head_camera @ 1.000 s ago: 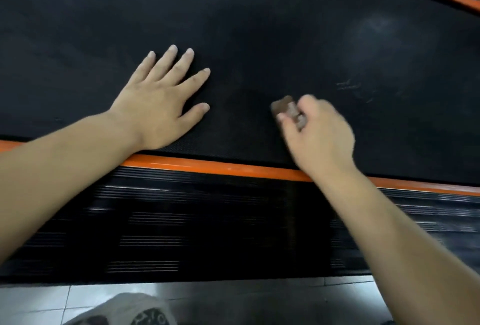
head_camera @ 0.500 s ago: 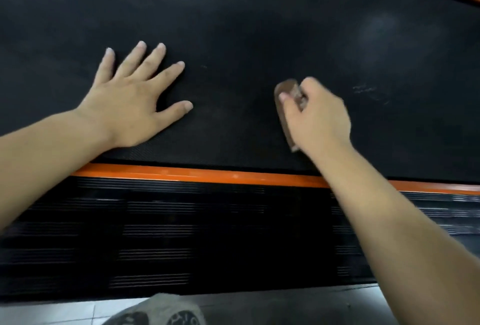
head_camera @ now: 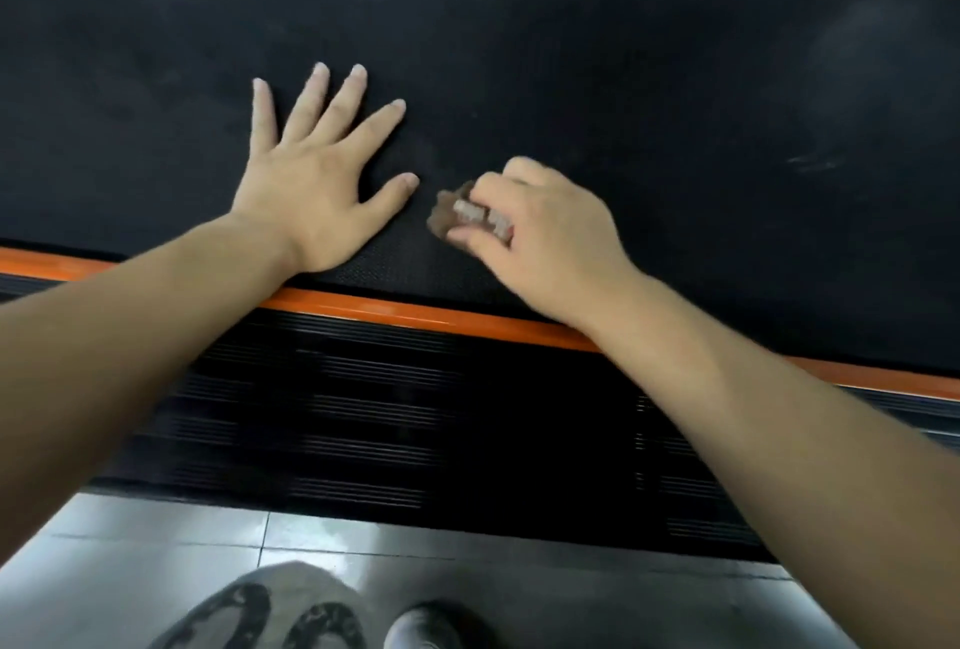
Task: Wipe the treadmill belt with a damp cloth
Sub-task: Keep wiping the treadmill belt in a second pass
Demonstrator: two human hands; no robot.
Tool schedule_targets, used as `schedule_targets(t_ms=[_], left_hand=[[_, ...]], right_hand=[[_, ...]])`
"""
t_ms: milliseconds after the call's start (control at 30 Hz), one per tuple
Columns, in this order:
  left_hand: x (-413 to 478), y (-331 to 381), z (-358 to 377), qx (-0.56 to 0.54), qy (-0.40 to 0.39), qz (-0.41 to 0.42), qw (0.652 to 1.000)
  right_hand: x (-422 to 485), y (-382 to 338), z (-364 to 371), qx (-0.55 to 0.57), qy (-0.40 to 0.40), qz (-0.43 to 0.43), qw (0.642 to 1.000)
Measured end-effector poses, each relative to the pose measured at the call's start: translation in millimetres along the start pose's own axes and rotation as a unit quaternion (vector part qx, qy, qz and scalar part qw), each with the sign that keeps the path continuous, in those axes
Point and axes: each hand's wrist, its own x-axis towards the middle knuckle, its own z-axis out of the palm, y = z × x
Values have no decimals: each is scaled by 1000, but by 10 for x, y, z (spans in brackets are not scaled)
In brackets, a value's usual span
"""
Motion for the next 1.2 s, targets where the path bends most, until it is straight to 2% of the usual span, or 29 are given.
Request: schedule_targets(t_ms=[33, 133, 167, 200, 300, 333, 367, 433, 467, 500, 567, 600, 633, 700, 733, 800, 867, 933, 967, 1033, 1100, 1167, 1200], left_hand=[[-1, 4, 8, 0, 5, -15, 1000], [8, -1, 49, -5, 17, -59, 998], [27, 2, 60, -9, 19, -65, 998], [44, 2, 63, -11, 22, -68, 997], [36, -16, 77, -12, 24, -74, 997], [28, -21, 79, -7, 24, -76, 997], [21, -17, 77, 0, 24, -76, 997], [23, 8, 67, 4, 17, -70, 997], [16, 19, 56, 1, 14, -71, 997], [17, 20, 47, -3, 16, -71, 997], [3, 16, 44, -18, 24, -77, 997], [-4, 15, 40, -28, 26, -78, 996], [2, 13, 37, -36, 26, -78, 996], [22, 23, 37, -43, 20, -82, 996], [18, 24, 39, -41, 18, -85, 995], [19, 11, 37, -36, 21, -84, 996], [18, 5, 33, -37, 28, -75, 996], [19, 6, 39, -30, 32, -70, 997], [20, 7, 45, -25, 32, -67, 997], [27, 0, 58, -16, 35, -62, 997], [37, -5, 58, -12, 32, -55, 998], [41, -16, 57, -6, 24, -55, 998], [43, -22, 50, -3, 16, -57, 998]], right_hand=[[70, 87, -38, -8, 2, 0, 1000], [518, 290, -99, -17, 74, 123, 990], [577, 262, -66, -11, 80, 132, 988], [557, 187, -10, -8, 64, 97, 993], [172, 60, 1, 25, -47, -87, 995], [124, 161, -54, 29, -59, -99, 993], [161, 274, -90, 25, -39, -73, 996], [291, 396, -89, 28, 42, 26, 998], [332, 351, -48, 7, 68, 29, 997], [364, 255, 9, -8, 65, -15, 998], [400, 110, 59, 8, -16, -131, 991], [443, 129, 18, 13, -50, -151, 987], [520, 206, -31, 6, -51, -132, 990], [604, 385, -153, -1, -2, -52, 999], [528, 421, -170, 1, 11, -46, 999], [190, 348, -177, 16, -36, -124, 991], [-110, 384, -261, 27, -100, -141, 985], [-210, 625, -399, -12, -49, -50, 997], [-256, 692, -454, -41, -1, 32, 999], [-366, 568, -435, -98, 60, 187, 976], [-431, 208, -265, -120, 42, 193, 973], [-453, 26, -180, -68, 5, 192, 979], [-422, 21, -219, -48, 16, 229, 972]])
